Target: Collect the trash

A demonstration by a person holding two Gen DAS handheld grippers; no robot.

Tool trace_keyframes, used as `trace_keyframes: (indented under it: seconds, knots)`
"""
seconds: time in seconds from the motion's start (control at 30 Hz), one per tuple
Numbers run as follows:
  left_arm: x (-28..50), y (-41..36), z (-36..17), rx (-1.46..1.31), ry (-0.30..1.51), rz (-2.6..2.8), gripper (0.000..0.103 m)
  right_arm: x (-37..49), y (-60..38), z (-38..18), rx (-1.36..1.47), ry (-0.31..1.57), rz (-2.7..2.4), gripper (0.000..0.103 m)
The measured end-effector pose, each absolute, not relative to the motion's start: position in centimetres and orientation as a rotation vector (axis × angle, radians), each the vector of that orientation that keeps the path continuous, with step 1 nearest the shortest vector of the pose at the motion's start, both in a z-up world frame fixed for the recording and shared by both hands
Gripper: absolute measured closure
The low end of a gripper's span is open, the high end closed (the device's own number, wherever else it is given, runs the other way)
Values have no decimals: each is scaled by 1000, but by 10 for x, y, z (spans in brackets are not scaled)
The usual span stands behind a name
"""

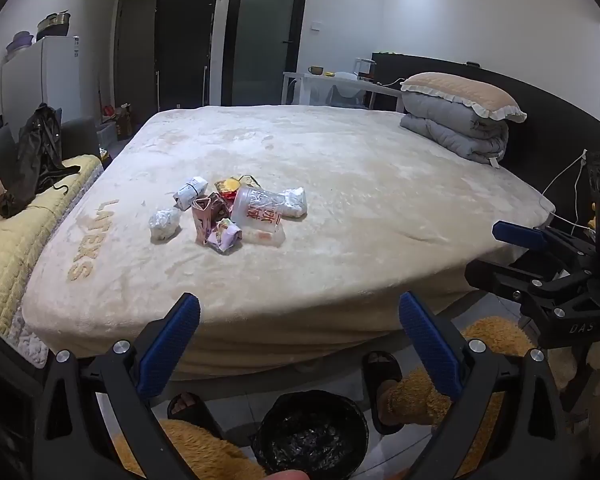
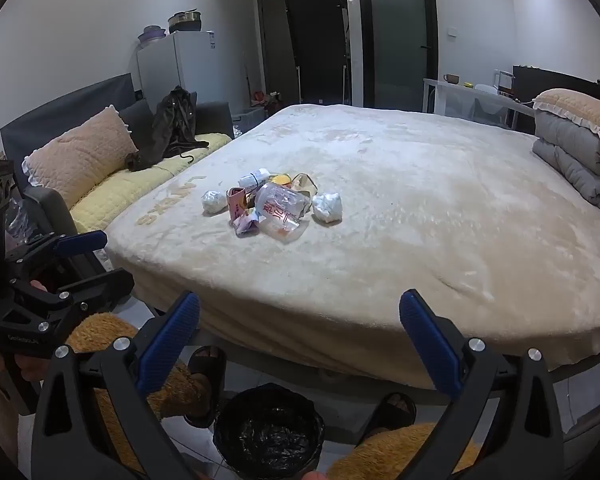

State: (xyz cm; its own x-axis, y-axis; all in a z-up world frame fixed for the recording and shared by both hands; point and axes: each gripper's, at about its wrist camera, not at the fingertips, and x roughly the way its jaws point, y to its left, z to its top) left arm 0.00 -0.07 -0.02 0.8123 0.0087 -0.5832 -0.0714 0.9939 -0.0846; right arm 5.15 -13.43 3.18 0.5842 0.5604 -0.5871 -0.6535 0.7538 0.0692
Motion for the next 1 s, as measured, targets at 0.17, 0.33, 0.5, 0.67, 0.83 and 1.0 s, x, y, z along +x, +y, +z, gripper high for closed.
trace_keyframes:
  seconds: [0.17, 0.33, 0.5, 0.67, 0.83, 1.0]
  knots:
    - [2, -3, 2, -103, 628, 45, 6, 61, -130, 34, -162, 650, 703, 4]
    - [6, 2, 2, -117, 630, 45, 6, 63, -137, 35, -157, 652, 697, 4]
    - [7, 4, 6, -128, 628, 41, 6, 65, -135, 34, -164, 658, 697, 4]
    - [6, 4, 8, -124, 636, 31, 6, 66, -134, 35, -157, 644, 703, 4]
    - [5, 4, 12, -123, 625, 28, 6, 58, -131, 43, -170, 624, 708, 4]
    - [5, 4, 15, -128, 616, 27, 6, 55, -133, 45, -170, 624, 695, 4]
